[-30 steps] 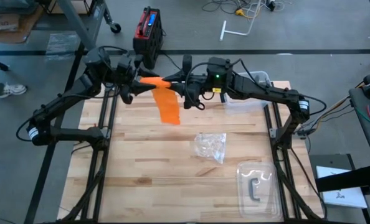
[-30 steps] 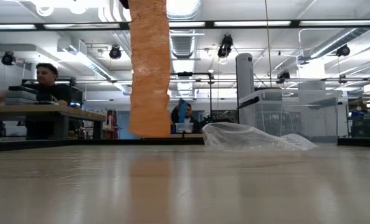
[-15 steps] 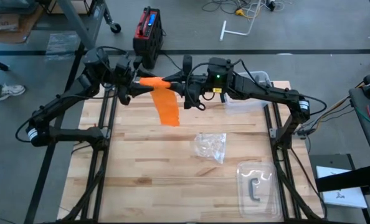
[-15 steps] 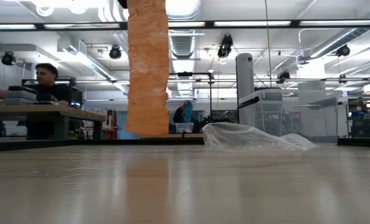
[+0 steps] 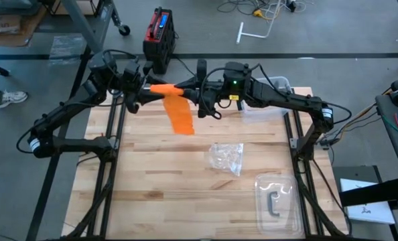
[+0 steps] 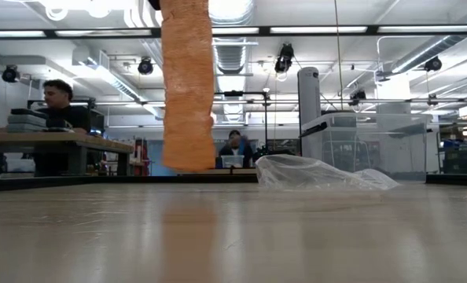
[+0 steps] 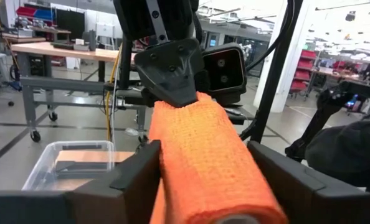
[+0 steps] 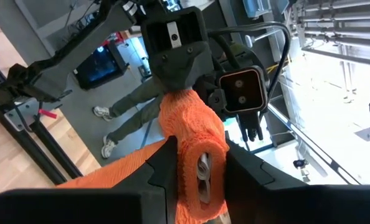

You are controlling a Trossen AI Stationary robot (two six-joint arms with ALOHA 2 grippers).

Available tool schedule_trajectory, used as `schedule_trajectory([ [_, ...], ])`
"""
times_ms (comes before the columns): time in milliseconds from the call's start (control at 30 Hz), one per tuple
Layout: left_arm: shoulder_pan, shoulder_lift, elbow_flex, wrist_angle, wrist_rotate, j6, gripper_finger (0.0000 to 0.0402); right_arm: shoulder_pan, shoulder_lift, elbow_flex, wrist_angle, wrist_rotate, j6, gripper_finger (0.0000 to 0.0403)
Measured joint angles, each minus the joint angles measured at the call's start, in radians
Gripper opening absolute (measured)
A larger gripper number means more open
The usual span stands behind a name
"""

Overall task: Roll bandage
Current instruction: Roll the orange bandage

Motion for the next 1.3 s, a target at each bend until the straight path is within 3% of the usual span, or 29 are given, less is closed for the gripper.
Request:
schedule_trajectory([
  [133, 0.000, 0.004, 0.000, 0.000, -0.008, 0.009, 0.0135, -0.001, 0.000, 0.000, 0.000, 0.003, 0.003, 0.0103],
  [267, 0.000, 0.002, 0.000, 0.008, -0.016, 0.051, 0.0099, 0.003, 0.000, 0.000, 0.021, 0.018, 0.105, 0.0122],
  [500, -0.001, 0.003, 0.000, 0.066, -0.056, 0.092, 0.0111, 0.043, -0.008, 0.000, -0.014, 0.231, 0.333, 0.0211],
  [800, -0.007, 0.000, -0.001, 0.033, -0.105, 0.367, 0.0094, 0.052, -0.090, 0.002, -0.104, 0.222, 0.701, 0.0320],
  [1000, -0.045, 0.000, -0.021, 0.006, -0.162, 0.512, 0.0094, 0.037, -0.082, -0.001, -0.168, 0.214, 0.863, 0.0330],
  [1300, -0.115, -0.005, -0.040, -0.005, -0.275, 0.638, 0.0094, 0.036, -0.050, -0.001, -0.156, 0.196, 0.923, 0.0305],
])
